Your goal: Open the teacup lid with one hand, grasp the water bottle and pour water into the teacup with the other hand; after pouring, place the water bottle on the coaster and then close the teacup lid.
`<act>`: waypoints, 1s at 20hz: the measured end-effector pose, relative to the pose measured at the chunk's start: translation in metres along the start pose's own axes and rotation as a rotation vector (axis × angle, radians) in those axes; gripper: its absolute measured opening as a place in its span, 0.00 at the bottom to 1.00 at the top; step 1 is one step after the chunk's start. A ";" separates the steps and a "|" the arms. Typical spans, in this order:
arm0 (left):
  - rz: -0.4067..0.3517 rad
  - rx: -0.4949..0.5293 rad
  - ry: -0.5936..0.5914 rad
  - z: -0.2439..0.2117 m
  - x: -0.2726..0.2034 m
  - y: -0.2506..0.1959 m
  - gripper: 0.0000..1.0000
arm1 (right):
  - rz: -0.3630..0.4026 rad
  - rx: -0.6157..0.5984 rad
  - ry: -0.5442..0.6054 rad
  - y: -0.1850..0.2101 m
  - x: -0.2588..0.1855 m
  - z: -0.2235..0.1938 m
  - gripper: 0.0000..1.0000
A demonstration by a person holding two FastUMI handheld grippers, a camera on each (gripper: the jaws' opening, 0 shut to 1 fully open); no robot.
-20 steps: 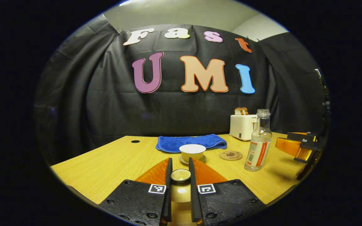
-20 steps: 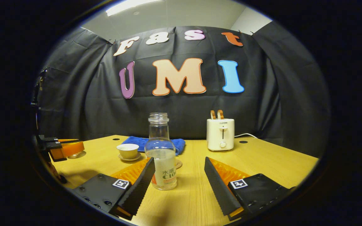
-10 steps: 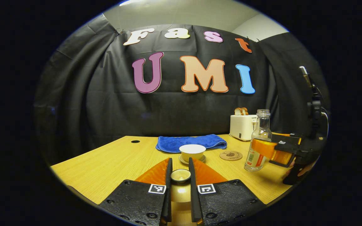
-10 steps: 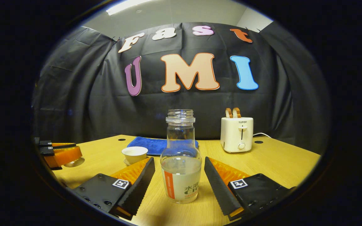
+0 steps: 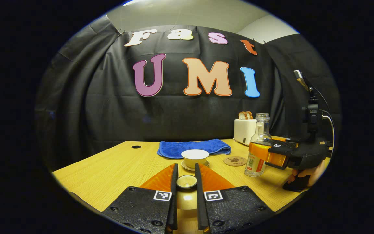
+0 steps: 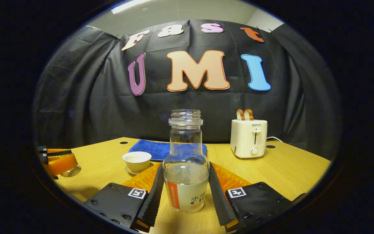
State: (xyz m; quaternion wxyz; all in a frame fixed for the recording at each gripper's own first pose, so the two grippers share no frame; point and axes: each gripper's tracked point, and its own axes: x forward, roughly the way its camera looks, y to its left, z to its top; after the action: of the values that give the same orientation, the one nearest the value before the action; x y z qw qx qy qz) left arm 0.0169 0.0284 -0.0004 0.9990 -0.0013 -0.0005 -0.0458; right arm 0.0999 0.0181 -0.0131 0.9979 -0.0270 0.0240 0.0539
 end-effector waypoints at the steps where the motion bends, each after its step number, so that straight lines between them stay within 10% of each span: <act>1: -0.002 0.000 -0.001 0.001 0.000 0.001 0.22 | -0.004 -0.032 0.003 0.003 0.004 0.002 0.75; 20: 0.112 -0.002 0.005 -0.002 0.010 0.085 0.23 | 0.039 -1.087 0.242 0.041 0.098 -0.032 0.75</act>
State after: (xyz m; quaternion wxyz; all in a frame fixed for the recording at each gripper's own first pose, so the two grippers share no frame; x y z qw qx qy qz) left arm 0.0348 0.1116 -0.0022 0.9999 -0.0023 0.0019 0.0103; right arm 0.1918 0.0675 -0.0520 0.8294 -0.5432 0.1076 0.0737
